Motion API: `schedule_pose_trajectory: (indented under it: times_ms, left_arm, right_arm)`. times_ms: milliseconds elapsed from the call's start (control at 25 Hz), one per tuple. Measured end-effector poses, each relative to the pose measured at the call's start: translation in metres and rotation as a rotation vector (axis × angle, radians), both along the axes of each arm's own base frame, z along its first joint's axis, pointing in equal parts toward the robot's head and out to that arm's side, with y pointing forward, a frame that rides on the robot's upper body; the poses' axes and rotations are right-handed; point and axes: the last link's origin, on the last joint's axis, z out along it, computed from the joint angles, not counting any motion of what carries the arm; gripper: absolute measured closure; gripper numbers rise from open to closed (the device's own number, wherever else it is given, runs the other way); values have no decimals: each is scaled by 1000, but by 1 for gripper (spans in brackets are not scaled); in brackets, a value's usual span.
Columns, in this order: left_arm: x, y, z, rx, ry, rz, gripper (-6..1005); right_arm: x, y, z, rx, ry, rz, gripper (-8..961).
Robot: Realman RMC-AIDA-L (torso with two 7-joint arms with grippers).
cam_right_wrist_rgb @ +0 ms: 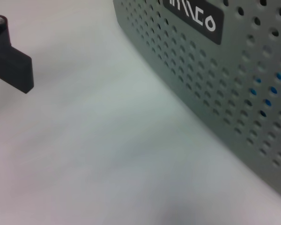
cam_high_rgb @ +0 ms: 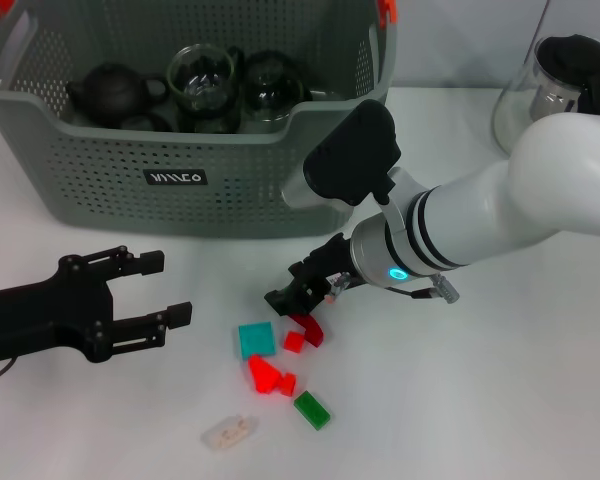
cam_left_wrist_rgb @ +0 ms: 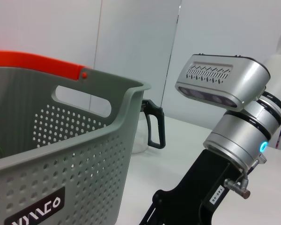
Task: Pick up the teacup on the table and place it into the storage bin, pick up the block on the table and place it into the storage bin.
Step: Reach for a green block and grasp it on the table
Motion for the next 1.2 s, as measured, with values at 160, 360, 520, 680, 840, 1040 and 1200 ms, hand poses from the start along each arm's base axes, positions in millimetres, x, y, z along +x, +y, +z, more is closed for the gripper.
schedule_pose_trajectory:
  times_ms: [160, 360, 520, 680, 840, 1040, 1200]
  left_arm:
    - [0, 0, 0, 1, 0, 0, 236]
    - [0, 0, 0, 2, -1, 2, 236]
    - [0, 0, 0, 3, -2, 3, 236]
    - [0, 0, 0, 3, -1, 3, 236]
    - [-1, 0, 0, 3, -1, 3, 236]
    - [0, 0, 0, 3, -1, 2, 236]
    - [0, 0, 1, 4, -1, 2, 235]
  right_arm:
    - [-1, -1, 0, -2, 4, -4, 439]
    - [0, 0, 0, -2, 5, -8, 437]
    - [1, 1, 1, 2, 4, -10, 440]
    - [2, 2, 3, 5, 5, -13, 442]
    - [2, 1, 3, 4, 4, -14, 441]
    - [2, 1, 2, 3, 4, -14, 442]
    - [2, 1, 2, 2, 3, -14, 443]
